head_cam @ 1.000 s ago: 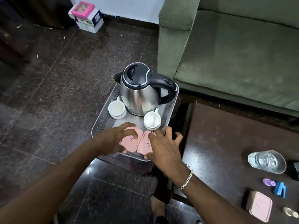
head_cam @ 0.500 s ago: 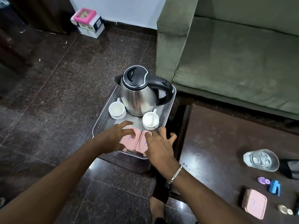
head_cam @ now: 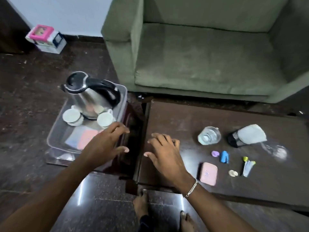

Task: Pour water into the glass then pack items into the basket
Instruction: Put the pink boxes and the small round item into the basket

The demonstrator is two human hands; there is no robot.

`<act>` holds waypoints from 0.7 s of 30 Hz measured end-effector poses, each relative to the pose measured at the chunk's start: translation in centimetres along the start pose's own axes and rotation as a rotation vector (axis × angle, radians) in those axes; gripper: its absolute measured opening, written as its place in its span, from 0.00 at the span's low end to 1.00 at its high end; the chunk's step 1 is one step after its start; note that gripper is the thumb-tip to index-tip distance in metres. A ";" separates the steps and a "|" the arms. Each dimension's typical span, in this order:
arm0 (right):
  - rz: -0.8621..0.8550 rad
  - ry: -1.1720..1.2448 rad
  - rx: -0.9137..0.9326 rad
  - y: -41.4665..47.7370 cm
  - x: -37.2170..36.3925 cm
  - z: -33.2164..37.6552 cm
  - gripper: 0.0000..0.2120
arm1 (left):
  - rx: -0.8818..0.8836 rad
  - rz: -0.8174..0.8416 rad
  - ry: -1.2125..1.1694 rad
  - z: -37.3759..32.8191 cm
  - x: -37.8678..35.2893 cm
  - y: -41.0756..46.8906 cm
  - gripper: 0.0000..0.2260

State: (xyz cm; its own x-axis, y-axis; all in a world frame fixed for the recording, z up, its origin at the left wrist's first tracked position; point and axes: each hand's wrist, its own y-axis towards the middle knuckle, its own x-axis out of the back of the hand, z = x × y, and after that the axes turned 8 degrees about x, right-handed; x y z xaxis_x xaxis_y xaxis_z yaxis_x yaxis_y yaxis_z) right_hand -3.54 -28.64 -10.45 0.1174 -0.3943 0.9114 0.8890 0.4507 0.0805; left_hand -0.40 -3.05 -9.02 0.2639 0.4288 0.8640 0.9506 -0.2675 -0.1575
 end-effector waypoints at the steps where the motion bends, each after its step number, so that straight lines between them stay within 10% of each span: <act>1: 0.001 -0.010 -0.029 -1.8 0.5 -1.7 0.18 | -0.009 0.012 -0.023 -1.9 -1.5 0.3 0.29; 21: -0.022 0.169 -0.780 -24.6 0.5 -27.7 0.17 | 0.049 0.418 -0.128 -24.2 -29.5 4.6 0.53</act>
State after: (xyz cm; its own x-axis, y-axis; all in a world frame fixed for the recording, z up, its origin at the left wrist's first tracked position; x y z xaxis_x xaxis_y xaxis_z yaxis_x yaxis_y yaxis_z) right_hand -13.12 -62.14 -23.18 0.1057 -0.5407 0.8345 0.9379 -0.2247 -0.2644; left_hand -7.79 -37.76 -23.69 0.6429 0.3966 0.6552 0.7634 -0.4009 -0.5064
